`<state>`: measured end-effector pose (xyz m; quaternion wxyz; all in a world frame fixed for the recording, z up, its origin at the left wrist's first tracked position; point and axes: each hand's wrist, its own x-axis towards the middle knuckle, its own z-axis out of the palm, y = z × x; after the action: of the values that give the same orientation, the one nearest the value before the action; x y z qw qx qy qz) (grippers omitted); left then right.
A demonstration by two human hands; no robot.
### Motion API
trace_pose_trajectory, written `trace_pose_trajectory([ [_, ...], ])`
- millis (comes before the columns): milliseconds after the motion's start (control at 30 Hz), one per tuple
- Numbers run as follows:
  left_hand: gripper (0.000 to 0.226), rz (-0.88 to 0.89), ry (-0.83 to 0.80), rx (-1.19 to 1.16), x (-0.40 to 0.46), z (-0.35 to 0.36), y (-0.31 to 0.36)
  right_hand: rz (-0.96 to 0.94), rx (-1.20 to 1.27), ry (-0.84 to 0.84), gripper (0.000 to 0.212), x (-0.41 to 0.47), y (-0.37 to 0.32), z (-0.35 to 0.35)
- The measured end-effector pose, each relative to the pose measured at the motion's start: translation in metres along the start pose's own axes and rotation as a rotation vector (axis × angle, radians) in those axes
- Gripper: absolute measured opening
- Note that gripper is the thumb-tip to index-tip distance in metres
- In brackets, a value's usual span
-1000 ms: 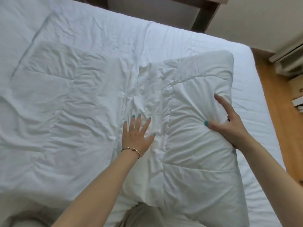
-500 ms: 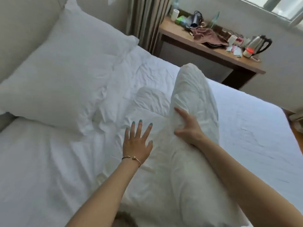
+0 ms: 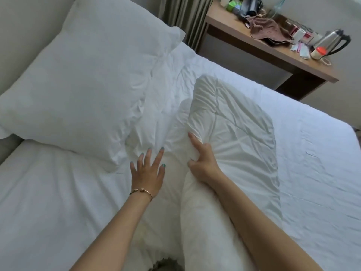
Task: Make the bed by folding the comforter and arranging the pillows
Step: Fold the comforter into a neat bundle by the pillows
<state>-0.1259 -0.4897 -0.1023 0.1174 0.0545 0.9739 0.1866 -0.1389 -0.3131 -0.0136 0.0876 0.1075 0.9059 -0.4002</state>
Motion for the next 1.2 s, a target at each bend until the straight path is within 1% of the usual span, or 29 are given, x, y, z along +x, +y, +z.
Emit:
trace_pose_trajectory([
  [33,0.057,0.007,0.03,0.023,0.008,-0.005,-0.008,0.012,0.033,-0.014,0.084,0.002,-0.003,0.009],
  [100,0.056,0.031,0.044,0.063,0.02,-0.016,-0.022,0.118,0.036,-0.067,0.082,0.004,-0.003,0.033],
  [167,0.054,0.021,0.053,0.011,0.024,-0.022,-0.028,0.227,-0.077,-0.151,0.081,0.008,0.003,0.053],
  [200,0.053,-0.007,0.057,-0.061,0.023,-0.024,-0.026,0.252,-0.081,-0.208,0.079,0.012,0.008,0.056],
  [233,0.051,-0.046,0.052,-0.161,0.023,-0.026,-0.02,0.274,0.016,-0.25,0.073,0.018,0.014,0.052],
  [267,0.05,-0.07,0.041,-0.251,0.022,-0.027,-0.009,0.309,0.227,-0.268,0.063,0.021,0.019,0.043],
  [300,0.05,-0.065,0.031,-0.29,0.02,-0.026,0.007,0.346,0.485,-0.247,0.051,0.021,0.025,0.031],
  [333,0.051,-0.04,0.033,-0.279,0.018,-0.023,0.029,0.366,0.69,-0.172,0.043,0.018,0.033,0.018],
  [367,0.053,-0.009,0.033,-0.245,0.015,-0.019,0.055,0.363,0.81,-0.06,0.041,0.014,0.043,0.005],
  [400,0.054,0.014,0.033,-0.214,0.011,-0.015,0.083,0.34,0.803,0.071,0.043,0.008,0.052,-0.007],
  [433,0.055,0.027,0.027,-0.188,0.008,-0.009,0.109,0.304,0.672,0.226,0.045,0.001,0.061,-0.019],
  [467,0.057,0.028,0.023,-0.153,0.005,-0.003,0.131,0.263,0.474,0.375,0.047,-0.005,0.071,-0.029],
  [500,0.062,0.008,0.008,-0.117,0.002,0.003,0.146,0.223,0.258,0.467,0.049,-0.011,0.08,-0.038],
  [533,0.07,-0.046,-0.014,-0.095,0.002,0.009,0.152,0.206,0.029,0.507,0.051,-0.016,0.09,-0.045],
  [567,0.081,-0.13,-0.031,-0.088,0.005,0.015,0.151,0.247,-0.197,0.501,0.057,-0.02,0.101,-0.051],
  [600,0.093,-0.224,-0.031,-0.099,0.009,0.019,0.143,0.337,-0.371,0.456,0.066,-0.026,0.111,-0.055],
  [633,0.103,-0.299,-0.022,-0.117,0.014,0.021,0.13,0.435,-0.473,0.382,0.073,-0.031,0.12,-0.056],
  [700,0.111,-0.329,-0.058,-0.199,0.027,0.022,0.106,0.532,-0.572,0.217,0.079,-0.036,0.129,-0.049],
  [767,0.104,-0.241,-0.145,-0.281,0.042,0.019,0.091,0.541,-0.612,0.124,0.079,-0.035,0.128,-0.037],
  [800,0.098,-0.172,-0.146,-0.267,0.049,0.014,0.088,0.537,-0.6,0.116,0.079,-0.032,0.123,-0.033],
  [833,0.092,-0.1,-0.093,-0.223,0.058,0.006,0.086,0.524,-0.58,0.12,0.077,-0.027,0.117,-0.03],
  [933,0.077,0.122,0.23,-0.108,0.088,-0.022,0.077,0.418,-0.555,0.142,0.068,-0.018,0.104,-0.025],
  [967,0.075,0.169,0.283,-0.079,0.098,-0.027,0.071,0.372,-0.556,0.155,0.065,-0.018,0.103,-0.024],
  [1000,0.074,0.169,0.247,-0.081,0.107,-0.029,0.065,0.342,-0.557,0.154,0.063,-0.019,0.103,-0.022],
  [1033,0.074,0.117,0.14,-0.104,0.111,-0.027,0.06,0.329,-0.567,0.133,0.062,-0.023,0.103,-0.019],
  [1100,0.076,-0.049,-0.177,-0.097,0.107,-0.007,0.056,0.323,-0.621,0.098,0.062,-0.033,0.11,-0.011],
  [1133,0.077,-0.11,-0.274,-0.079,0.102,0.004,0.059,0.327,-0.647,0.093,0.063,-0.038,0.114,-0.01],
  [1167,0.076,-0.15,-0.286,-0.049,0.096,0.011,0.066,0.325,-0.659,0.095,0.062,-0.042,0.117,-0.01],
  [1200,0.075,-0.17,-0.239,0.008,0.091,0.015,0.075,0.315,-0.655,0.102,0.061,-0.047,0.121,-0.012],
])
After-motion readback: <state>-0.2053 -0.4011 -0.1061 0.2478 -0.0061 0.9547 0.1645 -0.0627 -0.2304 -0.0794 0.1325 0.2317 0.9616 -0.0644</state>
